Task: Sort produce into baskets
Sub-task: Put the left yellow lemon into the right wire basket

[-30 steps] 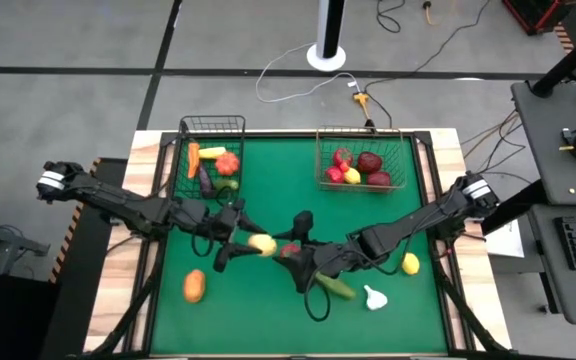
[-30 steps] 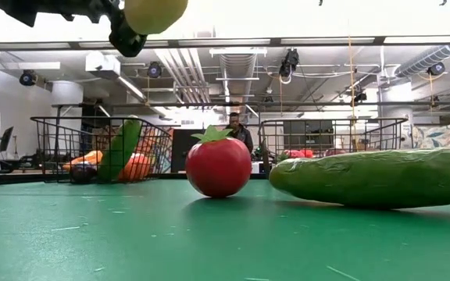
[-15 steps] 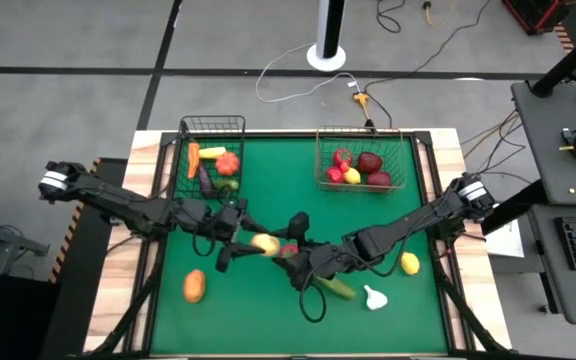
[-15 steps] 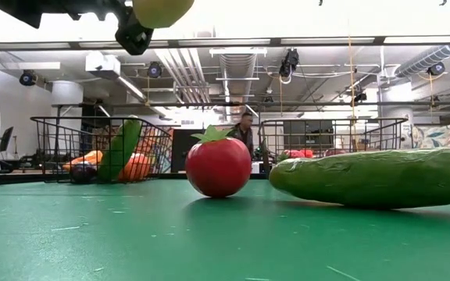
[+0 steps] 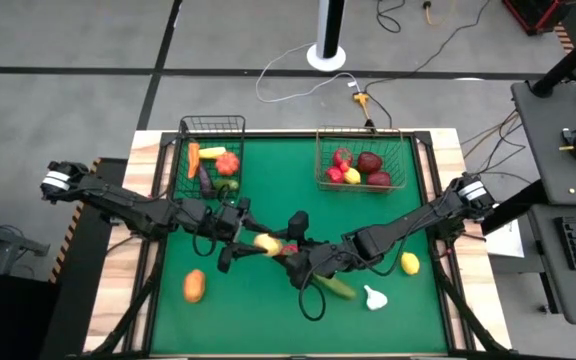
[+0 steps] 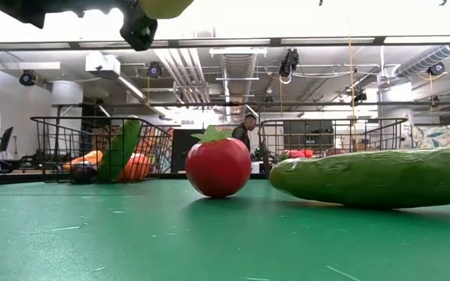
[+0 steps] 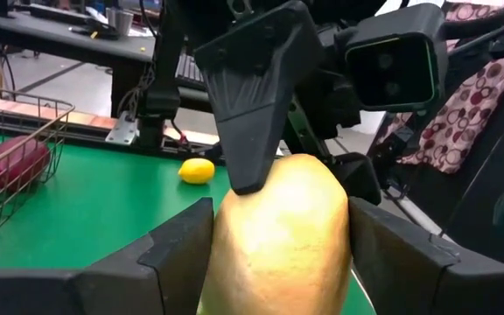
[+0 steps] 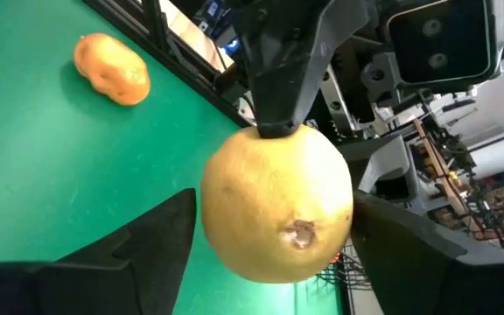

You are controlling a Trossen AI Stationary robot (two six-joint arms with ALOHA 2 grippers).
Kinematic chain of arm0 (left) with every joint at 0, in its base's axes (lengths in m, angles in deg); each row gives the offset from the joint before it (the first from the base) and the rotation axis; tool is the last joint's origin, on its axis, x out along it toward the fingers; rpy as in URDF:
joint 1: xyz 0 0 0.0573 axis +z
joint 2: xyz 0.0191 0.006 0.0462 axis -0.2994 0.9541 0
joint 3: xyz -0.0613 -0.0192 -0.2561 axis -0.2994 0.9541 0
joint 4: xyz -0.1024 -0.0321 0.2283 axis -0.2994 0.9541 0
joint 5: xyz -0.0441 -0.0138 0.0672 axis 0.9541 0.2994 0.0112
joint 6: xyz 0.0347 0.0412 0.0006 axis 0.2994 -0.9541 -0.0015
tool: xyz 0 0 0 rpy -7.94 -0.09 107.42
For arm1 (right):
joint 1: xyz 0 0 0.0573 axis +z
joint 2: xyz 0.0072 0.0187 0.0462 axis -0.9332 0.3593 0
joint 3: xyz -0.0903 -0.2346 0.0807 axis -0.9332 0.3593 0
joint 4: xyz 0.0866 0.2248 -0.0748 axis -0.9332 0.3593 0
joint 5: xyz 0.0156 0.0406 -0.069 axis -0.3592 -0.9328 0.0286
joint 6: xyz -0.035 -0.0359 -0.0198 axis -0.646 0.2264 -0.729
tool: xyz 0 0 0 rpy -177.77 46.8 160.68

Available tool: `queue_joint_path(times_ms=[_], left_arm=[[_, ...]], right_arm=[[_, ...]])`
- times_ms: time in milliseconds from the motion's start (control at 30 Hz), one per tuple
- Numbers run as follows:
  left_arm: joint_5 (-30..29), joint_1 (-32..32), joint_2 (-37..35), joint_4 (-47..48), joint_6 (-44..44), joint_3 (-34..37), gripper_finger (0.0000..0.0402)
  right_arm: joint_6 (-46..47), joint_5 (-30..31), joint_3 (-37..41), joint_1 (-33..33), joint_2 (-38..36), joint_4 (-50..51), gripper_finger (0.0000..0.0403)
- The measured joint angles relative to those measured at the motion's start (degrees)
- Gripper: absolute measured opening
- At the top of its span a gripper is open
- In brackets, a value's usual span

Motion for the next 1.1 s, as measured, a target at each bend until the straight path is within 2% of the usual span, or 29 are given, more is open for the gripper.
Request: queue_joint_path(times_ms=[300,467,667,833,967,1100], left_arm=[[-0.14,0.00,0.07,-0.08,-0.20,-0.01,0.0233],[-1.32,-0.04,0.04,-0.01,-0.04,-0.01,0.0237],[-1.99,0.02,-0.90,2.35,-2.86,-0.03,0.0266],[-1.13,0.04,-3.28,9.60,-7.38,-0.05,0.0280],[-0.89,0.04,-7.90,21.04,-7.03,-0.05,0.0280],[-1.24,0.01,-11.68,31.04,-2.45,-0.03,0.0280]], right_arm=[[0.10,0.00,0.00,0.00,0.00,0.00,0.0233],[0.59,0.25,0.00,-0.02,-0.03,0.09,0.0231],[2.72,0.44,0.09,-0.07,-0.72,1.26,0.0231],[7.25,0.88,0.09,-0.17,-2.94,4.87,0.0231],[14.62,8.18,-0.92,-1.14,-5.10,11.78,0.0231],[25.81,15.84,-3.43,-5.46,-7.21,22.26,0.0231]])
